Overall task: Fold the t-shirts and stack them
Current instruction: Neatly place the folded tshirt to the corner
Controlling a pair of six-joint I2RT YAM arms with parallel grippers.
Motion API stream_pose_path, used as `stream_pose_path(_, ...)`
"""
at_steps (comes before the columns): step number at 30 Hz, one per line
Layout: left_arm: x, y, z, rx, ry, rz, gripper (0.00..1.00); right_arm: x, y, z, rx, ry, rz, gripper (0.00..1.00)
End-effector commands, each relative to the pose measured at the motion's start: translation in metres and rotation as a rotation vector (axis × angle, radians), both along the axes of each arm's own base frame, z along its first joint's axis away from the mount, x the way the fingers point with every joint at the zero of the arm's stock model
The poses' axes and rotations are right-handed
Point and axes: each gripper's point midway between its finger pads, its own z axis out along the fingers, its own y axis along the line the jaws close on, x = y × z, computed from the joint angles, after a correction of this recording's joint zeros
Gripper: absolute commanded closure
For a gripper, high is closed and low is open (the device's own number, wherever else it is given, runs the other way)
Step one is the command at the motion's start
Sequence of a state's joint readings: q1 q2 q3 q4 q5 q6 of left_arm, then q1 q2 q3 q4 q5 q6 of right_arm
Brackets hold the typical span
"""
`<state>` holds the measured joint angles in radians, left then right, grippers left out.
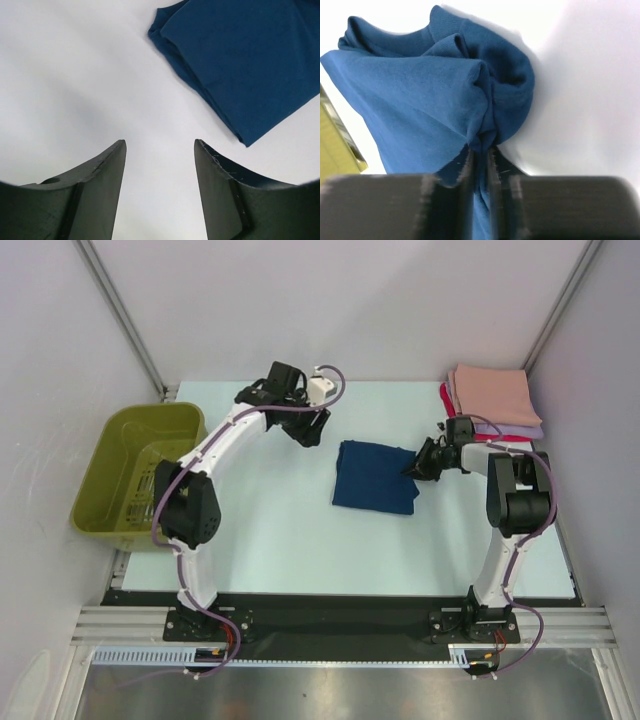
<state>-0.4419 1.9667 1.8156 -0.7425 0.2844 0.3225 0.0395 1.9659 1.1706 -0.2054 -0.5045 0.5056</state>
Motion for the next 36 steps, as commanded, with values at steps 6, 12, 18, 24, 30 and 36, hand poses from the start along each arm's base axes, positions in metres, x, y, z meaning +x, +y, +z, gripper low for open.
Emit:
stream_pose_path(6, 0.0, 0.028, 0.042, -0.036, -0.078, 0.024, 0.37, 0.029, -0.016, 0.022, -0.044, -0.052, 0.018, 1.0)
stream_pose_path(12, 0.009, 0.051, 0.047, -0.004, -0.109, 0.066, 0.37, 0.068, -0.049, 0.057, -0.276, -0.114, 0.064, 1.0)
stream_pose_path(18, 0.013, 0.066, 0.044, 0.027, -0.102, 0.09, 0.37, 0.108, -0.09, 0.072, -0.521, -0.117, 0.07, 1.0)
stream_pose_path(24, 0.017, 0.069, 0.043, 0.033, -0.093, 0.104, 0.37, 0.166, -0.111, 0.126, -0.65, -0.247, 0.025, 1.0)
stream_pose_path(30, 0.019, 0.074, 0.038, 0.056, -0.084, 0.113, 0.37, 0.188, -0.158, 0.179, -0.835, -0.397, -0.081, 1.0)
stream_pose_path(36, 0.023, 0.082, 0.036, 0.08, -0.072, 0.124, 0.37, 0.204, -0.183, 0.221, -0.991, -0.519, -0.098, 1.0)
